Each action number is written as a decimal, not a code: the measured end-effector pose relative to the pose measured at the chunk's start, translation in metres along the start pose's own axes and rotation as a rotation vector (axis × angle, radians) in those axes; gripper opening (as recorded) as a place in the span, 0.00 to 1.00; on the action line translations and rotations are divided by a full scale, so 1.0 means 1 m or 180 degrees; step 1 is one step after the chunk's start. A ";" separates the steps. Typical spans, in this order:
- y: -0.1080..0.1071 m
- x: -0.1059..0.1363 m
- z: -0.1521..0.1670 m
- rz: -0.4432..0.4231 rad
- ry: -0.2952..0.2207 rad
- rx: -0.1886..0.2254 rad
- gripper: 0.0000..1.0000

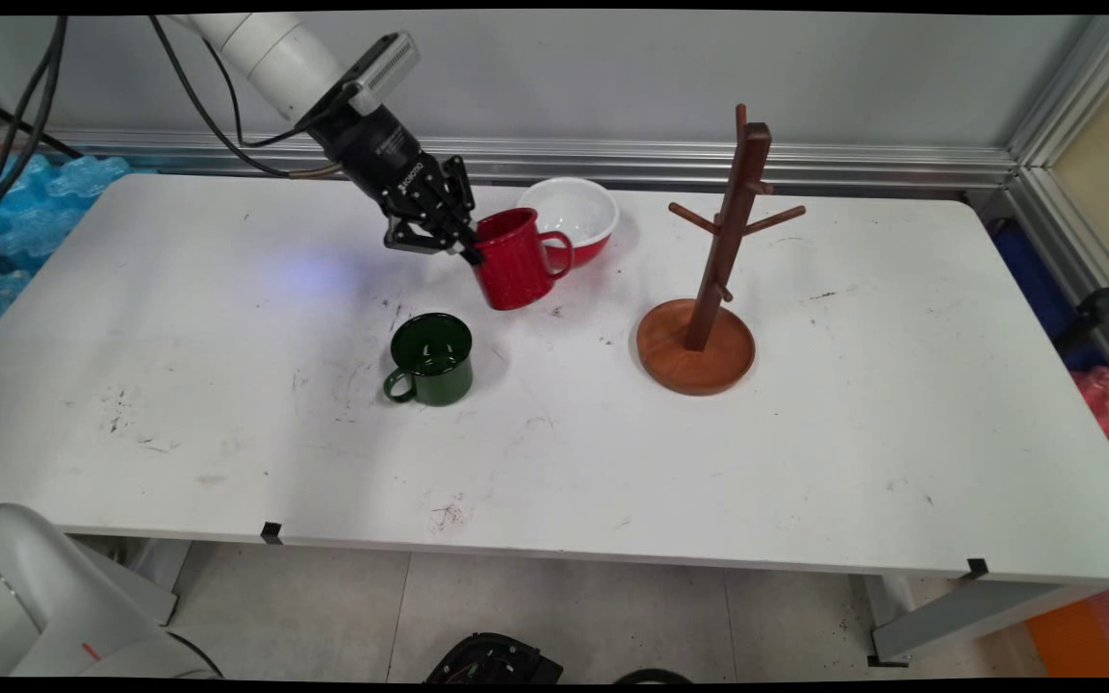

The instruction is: Place the picked object on the table

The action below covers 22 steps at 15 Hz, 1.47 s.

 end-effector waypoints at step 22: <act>-0.009 -0.039 -0.009 0.0816 -0.0757 -0.0132 0.00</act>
